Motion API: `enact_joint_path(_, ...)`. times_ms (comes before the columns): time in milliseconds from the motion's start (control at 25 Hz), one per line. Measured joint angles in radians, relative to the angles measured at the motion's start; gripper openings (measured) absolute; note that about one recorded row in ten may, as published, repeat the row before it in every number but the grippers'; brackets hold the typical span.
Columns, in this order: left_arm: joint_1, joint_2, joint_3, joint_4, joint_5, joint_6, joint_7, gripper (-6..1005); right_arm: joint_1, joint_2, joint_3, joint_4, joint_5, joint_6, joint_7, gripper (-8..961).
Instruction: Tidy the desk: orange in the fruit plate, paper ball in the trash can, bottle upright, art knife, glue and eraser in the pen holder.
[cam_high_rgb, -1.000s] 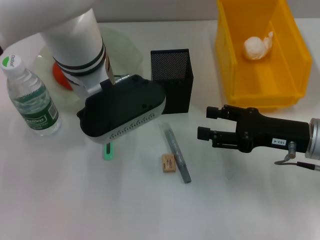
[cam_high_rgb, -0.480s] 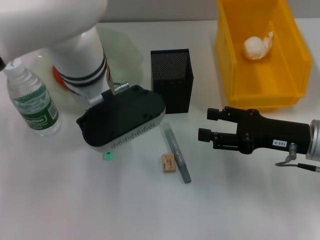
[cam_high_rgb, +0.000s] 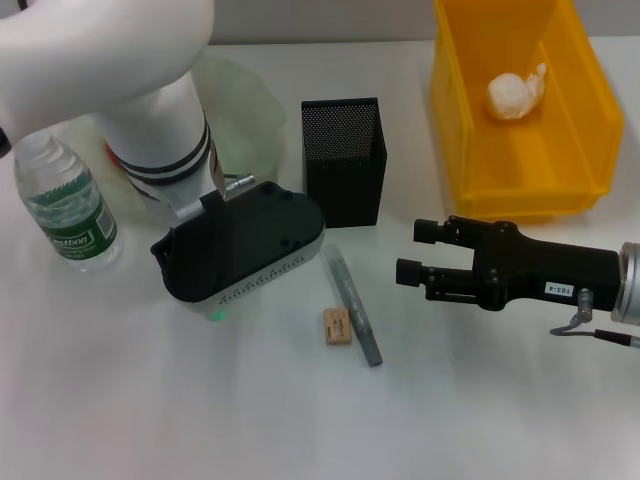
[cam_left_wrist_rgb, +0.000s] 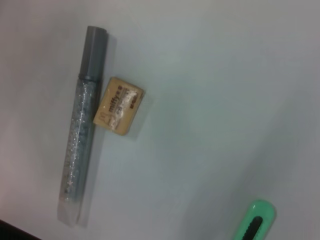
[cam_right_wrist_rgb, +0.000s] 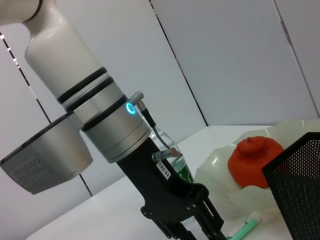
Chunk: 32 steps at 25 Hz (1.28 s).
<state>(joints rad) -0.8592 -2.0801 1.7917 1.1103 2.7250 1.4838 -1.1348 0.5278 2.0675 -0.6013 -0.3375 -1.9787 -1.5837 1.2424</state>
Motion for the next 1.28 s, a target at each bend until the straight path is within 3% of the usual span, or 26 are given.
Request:
enact_joint_path(560,-0.028,0.0,0.006,-0.058,-0.018,-0.014,-0.004,453,0.004,-0.001,-0.003,-0.006,-0.001,0.001,0.011,790)
enact_joint_path(1280,-0.036,0.0,0.018,-0.078,-0.048,-0.017,-0.011,441,0.001,-0.004,-0.003,-0.006,-0.003,0.001,0.007,790)
